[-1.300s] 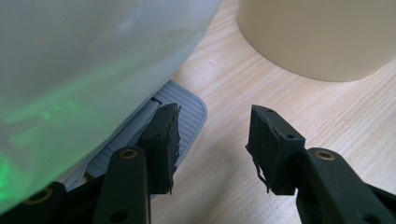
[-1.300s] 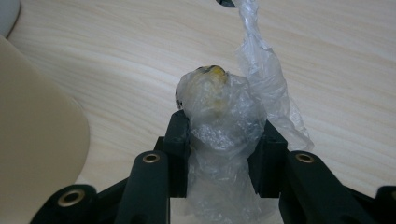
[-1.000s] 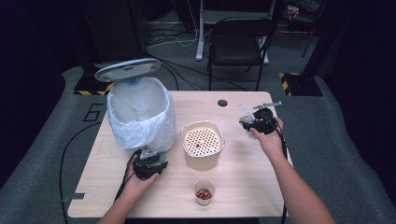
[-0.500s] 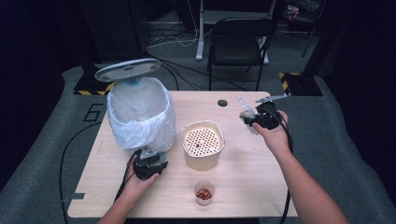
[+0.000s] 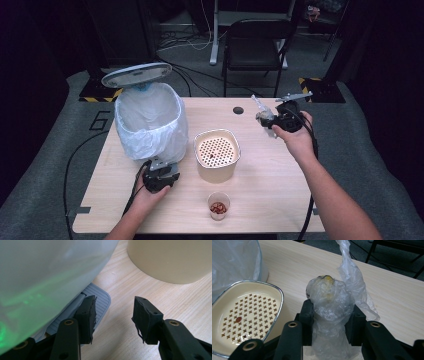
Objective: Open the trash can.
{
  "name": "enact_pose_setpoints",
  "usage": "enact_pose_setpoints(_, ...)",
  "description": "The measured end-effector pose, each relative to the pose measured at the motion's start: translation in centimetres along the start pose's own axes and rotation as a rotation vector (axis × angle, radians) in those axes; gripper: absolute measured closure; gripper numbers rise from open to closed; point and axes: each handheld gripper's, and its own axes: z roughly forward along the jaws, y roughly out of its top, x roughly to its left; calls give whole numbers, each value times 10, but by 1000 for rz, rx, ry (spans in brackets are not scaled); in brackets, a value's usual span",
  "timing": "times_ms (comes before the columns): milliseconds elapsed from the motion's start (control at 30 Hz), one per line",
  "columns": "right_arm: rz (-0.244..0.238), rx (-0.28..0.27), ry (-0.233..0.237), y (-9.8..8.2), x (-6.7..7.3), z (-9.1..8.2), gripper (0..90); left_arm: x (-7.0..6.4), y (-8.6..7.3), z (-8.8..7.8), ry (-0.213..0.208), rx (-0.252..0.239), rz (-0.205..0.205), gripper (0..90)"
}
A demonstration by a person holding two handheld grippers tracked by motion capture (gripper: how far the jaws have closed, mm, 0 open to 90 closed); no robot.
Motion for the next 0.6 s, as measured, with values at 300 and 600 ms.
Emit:
enact_pose_setpoints(300, -41, -10, 29, 9, 15, -5, 643, 0, 0, 0, -2, 4, 0, 532)
enact_pose_setpoints(600, -107, -28, 95, 23, 38, -5, 643, 1, 0, 0, 1, 5, 10, 532)
